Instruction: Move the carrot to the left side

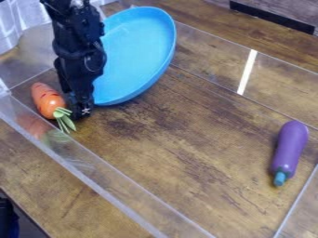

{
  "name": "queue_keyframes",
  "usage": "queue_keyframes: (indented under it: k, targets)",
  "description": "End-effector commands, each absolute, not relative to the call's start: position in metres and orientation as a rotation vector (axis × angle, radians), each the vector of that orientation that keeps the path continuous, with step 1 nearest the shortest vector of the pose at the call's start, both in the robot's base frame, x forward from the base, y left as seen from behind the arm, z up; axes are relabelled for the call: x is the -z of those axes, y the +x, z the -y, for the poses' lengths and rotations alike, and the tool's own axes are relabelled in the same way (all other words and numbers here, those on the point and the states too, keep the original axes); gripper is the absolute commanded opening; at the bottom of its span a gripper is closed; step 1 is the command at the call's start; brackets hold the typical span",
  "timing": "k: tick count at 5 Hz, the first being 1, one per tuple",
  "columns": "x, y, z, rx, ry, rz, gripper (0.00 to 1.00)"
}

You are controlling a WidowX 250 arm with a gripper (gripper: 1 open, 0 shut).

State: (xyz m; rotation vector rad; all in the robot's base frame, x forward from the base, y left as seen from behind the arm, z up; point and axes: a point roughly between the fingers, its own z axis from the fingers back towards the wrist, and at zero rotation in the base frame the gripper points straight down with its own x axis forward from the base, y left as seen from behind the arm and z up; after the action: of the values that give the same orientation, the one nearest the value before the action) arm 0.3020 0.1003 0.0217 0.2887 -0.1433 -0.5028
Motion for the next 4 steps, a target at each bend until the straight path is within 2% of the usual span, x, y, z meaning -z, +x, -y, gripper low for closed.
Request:
queue_keyframes:
  k: [1, 3, 4]
  targets:
    - [-0.013, 0.313, -0.107, 0.479, 0.276, 0.137, 1.0]
    - [-0.008, 0.339, -0.13, 0.428, 0.274, 0.154, 1.0]
    - [-0.005, 0.338, -0.123, 0.391, 0.262, 0.164, 1.0]
